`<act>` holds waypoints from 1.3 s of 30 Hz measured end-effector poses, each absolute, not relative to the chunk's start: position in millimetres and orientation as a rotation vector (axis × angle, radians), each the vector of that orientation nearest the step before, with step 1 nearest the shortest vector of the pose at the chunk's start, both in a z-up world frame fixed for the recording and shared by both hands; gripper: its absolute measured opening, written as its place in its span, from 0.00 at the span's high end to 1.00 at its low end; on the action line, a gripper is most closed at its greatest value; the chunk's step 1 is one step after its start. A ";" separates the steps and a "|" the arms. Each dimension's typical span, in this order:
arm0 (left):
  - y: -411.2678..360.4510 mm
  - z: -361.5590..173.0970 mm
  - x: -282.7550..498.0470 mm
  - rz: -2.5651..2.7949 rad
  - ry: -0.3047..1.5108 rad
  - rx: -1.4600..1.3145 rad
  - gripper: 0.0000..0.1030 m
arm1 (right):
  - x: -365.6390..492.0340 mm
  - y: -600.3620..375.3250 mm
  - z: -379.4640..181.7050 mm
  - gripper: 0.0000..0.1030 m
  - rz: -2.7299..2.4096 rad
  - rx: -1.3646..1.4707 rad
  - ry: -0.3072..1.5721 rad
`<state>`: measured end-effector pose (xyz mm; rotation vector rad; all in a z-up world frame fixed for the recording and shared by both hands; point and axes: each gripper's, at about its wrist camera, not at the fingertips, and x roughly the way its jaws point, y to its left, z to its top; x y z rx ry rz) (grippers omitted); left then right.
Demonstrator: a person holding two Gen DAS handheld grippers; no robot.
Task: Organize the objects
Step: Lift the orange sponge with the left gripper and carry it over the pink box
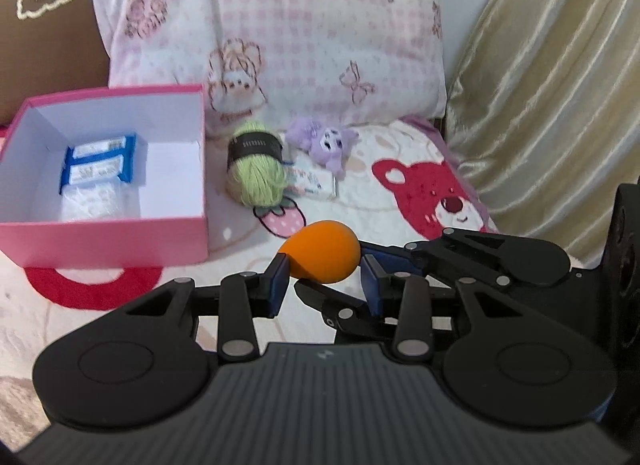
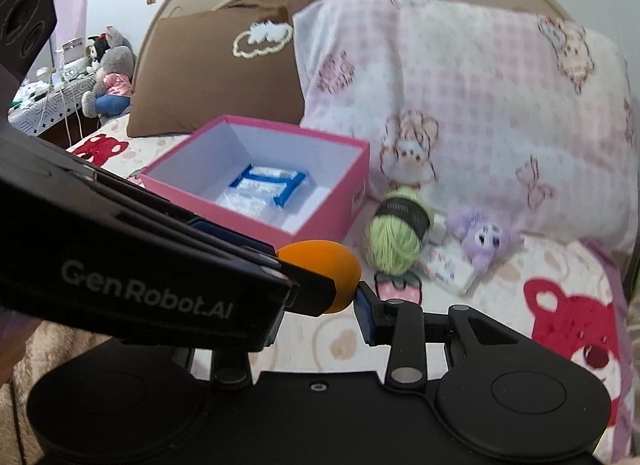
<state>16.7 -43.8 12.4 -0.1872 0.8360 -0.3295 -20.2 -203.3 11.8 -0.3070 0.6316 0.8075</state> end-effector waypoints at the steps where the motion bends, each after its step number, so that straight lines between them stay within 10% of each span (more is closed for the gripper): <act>1: -42.5 15.3 16.2 -0.324 0.828 -0.188 0.64 | -20.8 -201.1 15.5 0.59 0.809 -0.313 0.622; 39: 107.2 20.3 113.7 -0.135 0.757 -0.409 0.64 | 71.5 -51.4 43.5 0.61 1.027 -0.292 0.710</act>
